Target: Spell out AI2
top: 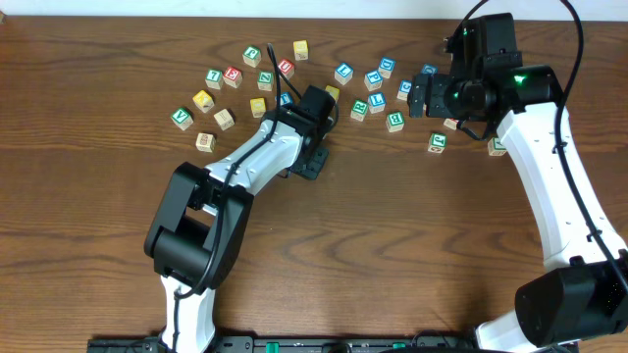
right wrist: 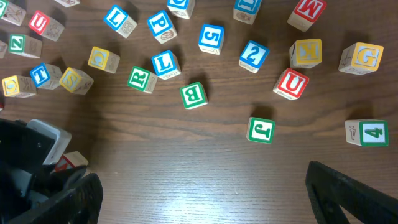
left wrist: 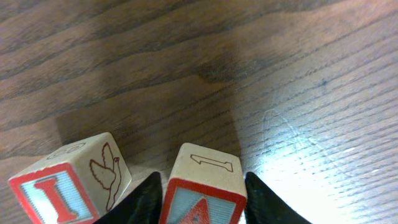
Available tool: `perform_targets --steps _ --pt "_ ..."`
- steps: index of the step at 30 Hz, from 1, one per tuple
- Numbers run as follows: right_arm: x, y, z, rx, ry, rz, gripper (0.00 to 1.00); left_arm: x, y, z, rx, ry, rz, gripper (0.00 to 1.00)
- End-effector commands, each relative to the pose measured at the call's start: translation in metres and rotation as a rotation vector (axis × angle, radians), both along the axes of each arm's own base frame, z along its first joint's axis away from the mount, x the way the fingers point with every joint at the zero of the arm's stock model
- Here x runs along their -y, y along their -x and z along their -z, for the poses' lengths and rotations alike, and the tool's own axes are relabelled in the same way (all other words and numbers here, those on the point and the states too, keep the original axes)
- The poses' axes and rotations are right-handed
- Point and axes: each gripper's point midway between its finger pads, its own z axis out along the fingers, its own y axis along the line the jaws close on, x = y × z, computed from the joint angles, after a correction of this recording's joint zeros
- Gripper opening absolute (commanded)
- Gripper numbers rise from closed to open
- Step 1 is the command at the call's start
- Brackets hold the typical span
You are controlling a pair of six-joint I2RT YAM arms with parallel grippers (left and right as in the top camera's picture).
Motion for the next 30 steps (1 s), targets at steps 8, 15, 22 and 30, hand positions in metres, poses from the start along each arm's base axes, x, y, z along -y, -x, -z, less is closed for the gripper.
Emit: perform_targets --steps 8,15,22,30 --pt "0.003 0.001 -0.001 0.001 0.004 0.018 1.0 -0.002 0.004 0.009 -0.02 -0.015 0.003 0.28" --pt "0.004 0.001 -0.001 0.001 0.004 0.02 0.99 0.004 -0.014 -0.016 0.035 0.049 -0.145 0.27" --pt "0.003 0.001 -0.001 0.001 0.004 0.019 0.99 -0.014 -0.047 -0.094 0.184 0.184 -0.346 0.26" --pt "0.003 0.001 -0.001 0.0 0.004 0.019 0.99 -0.093 -0.057 -0.113 0.232 0.098 -0.509 0.26"
